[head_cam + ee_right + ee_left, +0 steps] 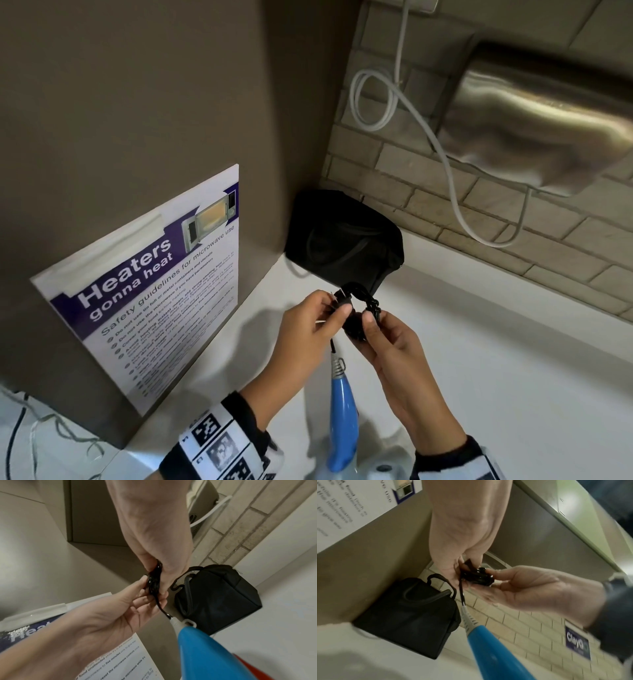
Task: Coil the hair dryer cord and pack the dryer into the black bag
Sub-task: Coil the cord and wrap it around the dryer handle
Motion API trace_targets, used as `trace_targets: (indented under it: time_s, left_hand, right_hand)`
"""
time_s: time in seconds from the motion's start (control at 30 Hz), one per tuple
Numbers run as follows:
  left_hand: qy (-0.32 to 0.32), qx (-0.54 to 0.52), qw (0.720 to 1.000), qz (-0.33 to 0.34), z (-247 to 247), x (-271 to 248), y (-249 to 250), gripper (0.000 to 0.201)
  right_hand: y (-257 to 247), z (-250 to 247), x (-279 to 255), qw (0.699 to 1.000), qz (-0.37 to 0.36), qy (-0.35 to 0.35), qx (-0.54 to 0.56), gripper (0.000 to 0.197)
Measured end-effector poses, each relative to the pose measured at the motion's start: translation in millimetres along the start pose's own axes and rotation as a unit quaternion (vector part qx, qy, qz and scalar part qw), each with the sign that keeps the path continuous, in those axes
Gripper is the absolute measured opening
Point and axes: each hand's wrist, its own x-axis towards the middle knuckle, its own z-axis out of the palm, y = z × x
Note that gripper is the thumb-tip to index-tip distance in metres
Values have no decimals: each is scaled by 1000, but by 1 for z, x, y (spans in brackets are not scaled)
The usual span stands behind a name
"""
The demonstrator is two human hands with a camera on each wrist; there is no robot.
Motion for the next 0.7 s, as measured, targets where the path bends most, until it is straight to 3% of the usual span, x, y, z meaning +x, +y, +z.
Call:
trace_targets:
  time_s: [0.33,0.5,0.6,0.7]
  left_hand:
    - [44,-209,971,-102,1,1,14,17]
    - [-1,-153,983,-101,-5,3,11,20]
    - [-28,-118,988,-93,-7,3,14,15]
    - [-57,-68,993,-71,-3,3,18,15]
  right_hand:
    - [0,-5,-3,999,45,-3,-26,21]
    - [-6,-17,-1,981,48,-30,-186,15]
    - [-12,-24,2,963,-4,-52,-266,45]
    - [-21,-22,9,936,-56,-61,-341,45]
